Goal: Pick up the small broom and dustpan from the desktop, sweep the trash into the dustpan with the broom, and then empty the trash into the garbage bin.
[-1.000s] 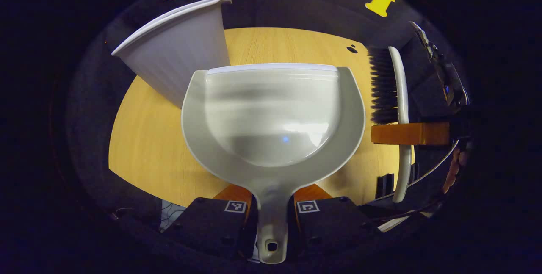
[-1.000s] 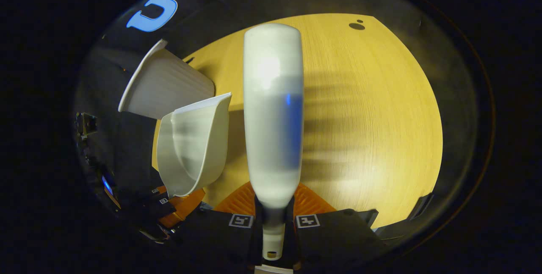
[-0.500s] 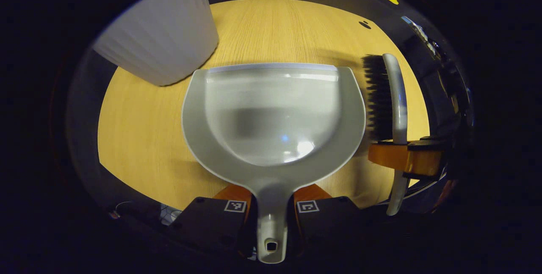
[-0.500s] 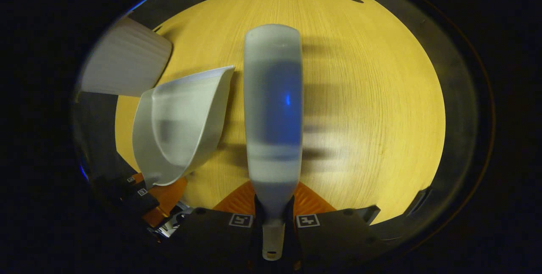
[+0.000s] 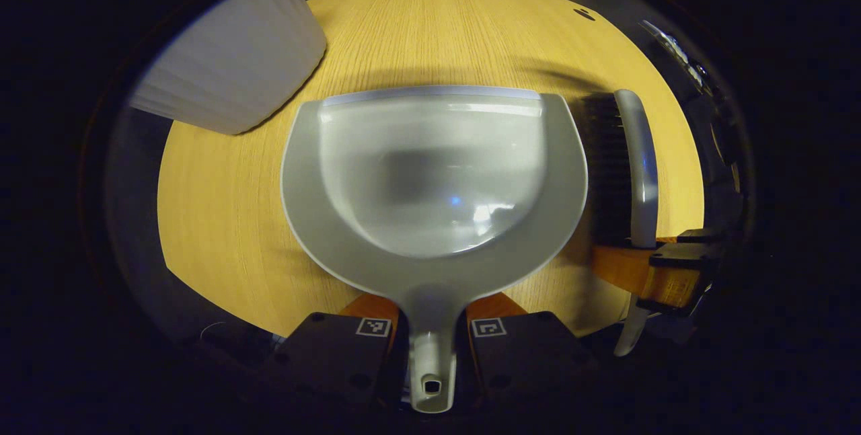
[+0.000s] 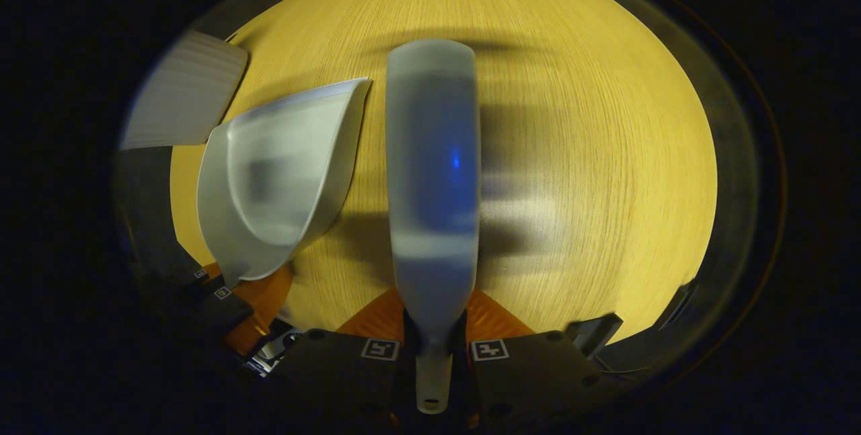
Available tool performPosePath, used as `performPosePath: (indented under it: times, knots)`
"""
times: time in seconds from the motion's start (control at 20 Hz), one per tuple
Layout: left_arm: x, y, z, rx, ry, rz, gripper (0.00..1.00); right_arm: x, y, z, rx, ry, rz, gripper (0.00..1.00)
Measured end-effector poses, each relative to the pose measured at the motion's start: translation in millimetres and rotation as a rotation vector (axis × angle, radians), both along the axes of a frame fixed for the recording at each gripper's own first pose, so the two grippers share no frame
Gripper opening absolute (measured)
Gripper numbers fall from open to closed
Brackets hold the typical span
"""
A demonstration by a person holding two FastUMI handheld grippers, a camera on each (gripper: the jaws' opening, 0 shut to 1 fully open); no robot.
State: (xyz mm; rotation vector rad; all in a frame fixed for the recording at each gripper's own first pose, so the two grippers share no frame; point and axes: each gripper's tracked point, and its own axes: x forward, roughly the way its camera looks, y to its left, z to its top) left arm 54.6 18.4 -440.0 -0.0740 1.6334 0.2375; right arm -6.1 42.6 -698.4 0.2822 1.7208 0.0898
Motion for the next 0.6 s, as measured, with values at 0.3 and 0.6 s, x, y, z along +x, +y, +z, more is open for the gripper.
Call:
performPosePath:
  times: [0.3, 0.6]
  knots:
    - [-1, 0, 2, -0.019, 0.017, 0.012, 0.30, 2, 2, 1, 0.004, -0.008, -0.005, 0.30]
    - [-20, -9, 4, -0.048, 0.101, 0.067, 0.81, 3, 0, 4, -0.004, -0.036, 0.017, 0.99]
